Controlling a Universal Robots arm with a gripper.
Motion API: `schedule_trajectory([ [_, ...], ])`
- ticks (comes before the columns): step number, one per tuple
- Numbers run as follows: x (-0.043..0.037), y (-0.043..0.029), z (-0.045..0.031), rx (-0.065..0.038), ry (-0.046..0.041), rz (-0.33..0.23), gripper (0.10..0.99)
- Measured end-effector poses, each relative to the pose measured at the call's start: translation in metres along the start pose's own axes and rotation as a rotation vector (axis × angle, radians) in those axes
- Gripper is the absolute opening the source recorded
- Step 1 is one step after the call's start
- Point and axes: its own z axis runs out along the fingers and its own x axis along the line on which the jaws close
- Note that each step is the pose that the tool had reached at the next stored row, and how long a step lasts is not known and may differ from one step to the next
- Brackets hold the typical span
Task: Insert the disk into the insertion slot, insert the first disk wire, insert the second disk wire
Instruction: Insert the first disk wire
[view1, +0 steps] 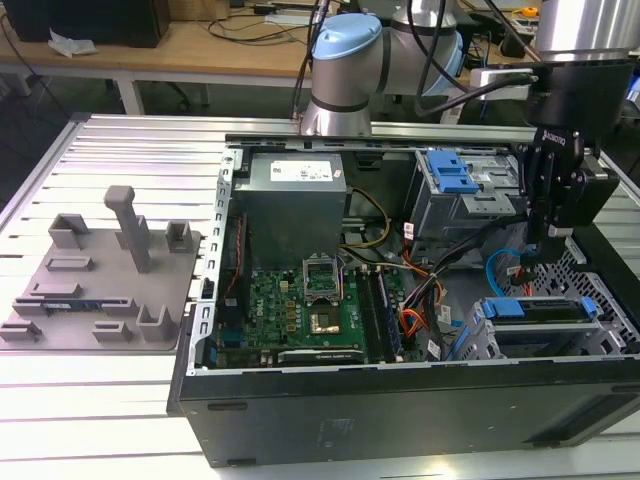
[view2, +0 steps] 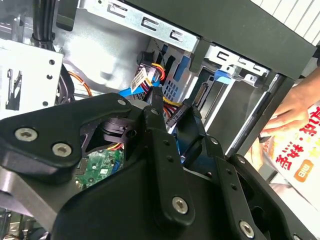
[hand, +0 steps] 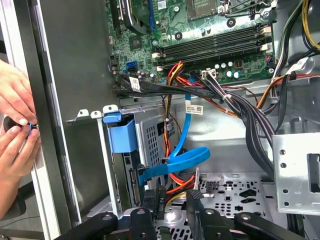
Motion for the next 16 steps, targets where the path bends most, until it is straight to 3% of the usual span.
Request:
schedule_trajectory([
  [4, 0.0001, 0.0011, -0.0001, 0.000, -0.0001, 0.000, 0.373],
  [5, 0.0001, 0.0013, -0.0001, 0.000, -0.0001, 0.000, 0.306],
  [6, 0.0002, 0.0015, -0.0001, 0.000, -0.0001, 0.000, 0.306],
  [7, 0.0002, 0.0019, -0.0001, 0.000, -0.0002, 0.000, 0.180],
  [13, 0.0007, 0.0020, 0.0001, 0.000, -0.0001, 0.000, 0.169],
  [15, 0.0006, -0.0002, 0.0003, -0.009, 0.0040, -0.004, 0.169],
  [16, 0.0001, -0.0032, 0.0005, -0.023, 0.0101, -0.011, 0.169],
])
